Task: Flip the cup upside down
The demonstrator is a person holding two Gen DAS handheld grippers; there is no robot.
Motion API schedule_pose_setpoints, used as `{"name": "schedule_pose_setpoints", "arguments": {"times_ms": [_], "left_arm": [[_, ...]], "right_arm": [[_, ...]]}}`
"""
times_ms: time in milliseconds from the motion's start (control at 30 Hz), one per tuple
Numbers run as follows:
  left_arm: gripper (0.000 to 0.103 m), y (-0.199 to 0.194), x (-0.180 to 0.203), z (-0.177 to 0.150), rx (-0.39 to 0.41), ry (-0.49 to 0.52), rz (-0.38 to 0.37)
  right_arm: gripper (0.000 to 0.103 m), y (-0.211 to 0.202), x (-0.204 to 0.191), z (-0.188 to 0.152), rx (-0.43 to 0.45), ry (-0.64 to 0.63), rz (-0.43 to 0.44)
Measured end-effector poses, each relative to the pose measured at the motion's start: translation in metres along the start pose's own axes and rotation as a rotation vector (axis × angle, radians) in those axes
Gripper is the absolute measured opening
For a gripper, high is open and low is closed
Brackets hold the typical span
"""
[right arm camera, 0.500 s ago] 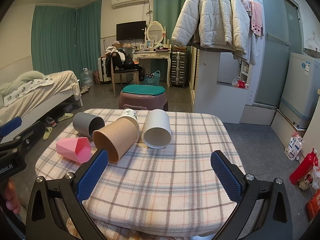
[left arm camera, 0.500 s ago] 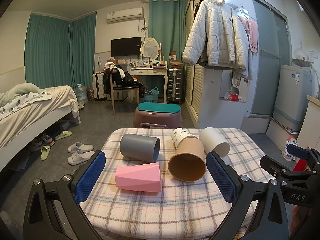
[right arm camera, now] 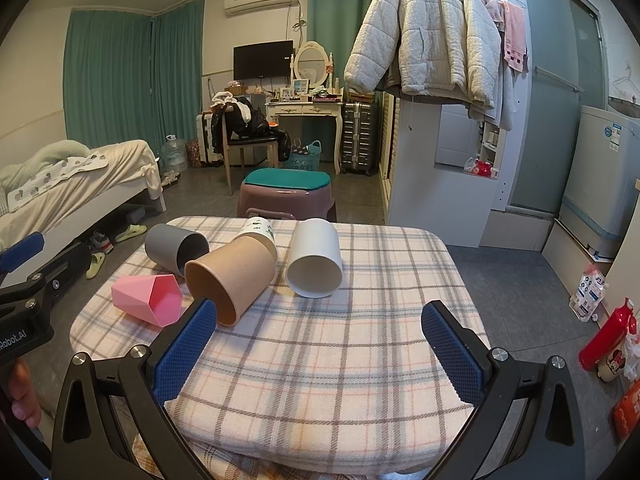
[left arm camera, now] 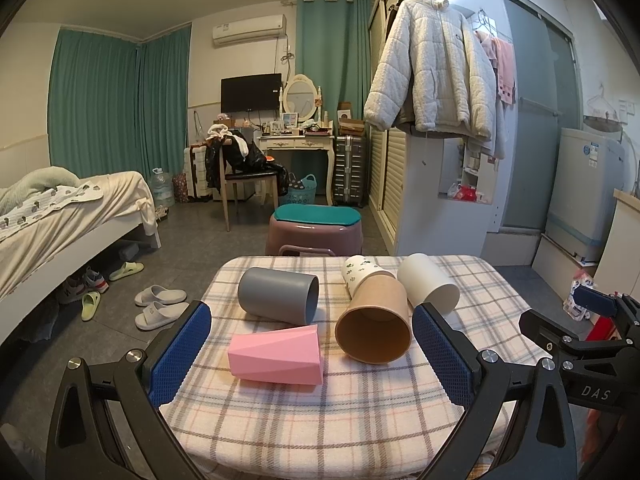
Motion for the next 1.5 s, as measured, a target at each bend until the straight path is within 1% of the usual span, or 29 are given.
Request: {"name": "schedule_pose_setpoints", "arguments": {"times_ms": [1367, 1433, 1500], "left_arm": [[0.103, 0.000, -0.001, -0.002, -0.003, 0.000, -0.001], [0.103, 0.001, -0.001, -0.001, -0.004, 0.000, 0.000], [0.103, 0.002, -0.002, -0.001, -0.005, -0.004, -0.002]], "right_arm": [[0.103, 0.000, 0.000, 0.000, -0.005, -0.003, -0.001], [0.103, 0.005, -0.004, -0.011, -0.008, -0.004, 0.000], [0.103, 0.009, -0.007, -0.014, -0.011, -0.007, 0.000]]}}
Point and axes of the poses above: each gripper's, at about its wrist camera, not at the fingertips, and y roughly the way its jaws point, x to its right, z to its top, the point moved 5 cm from there along y, roughly the way its jaws point, and after that the axes turned 15 degrees about y, right-handed, at the moved point
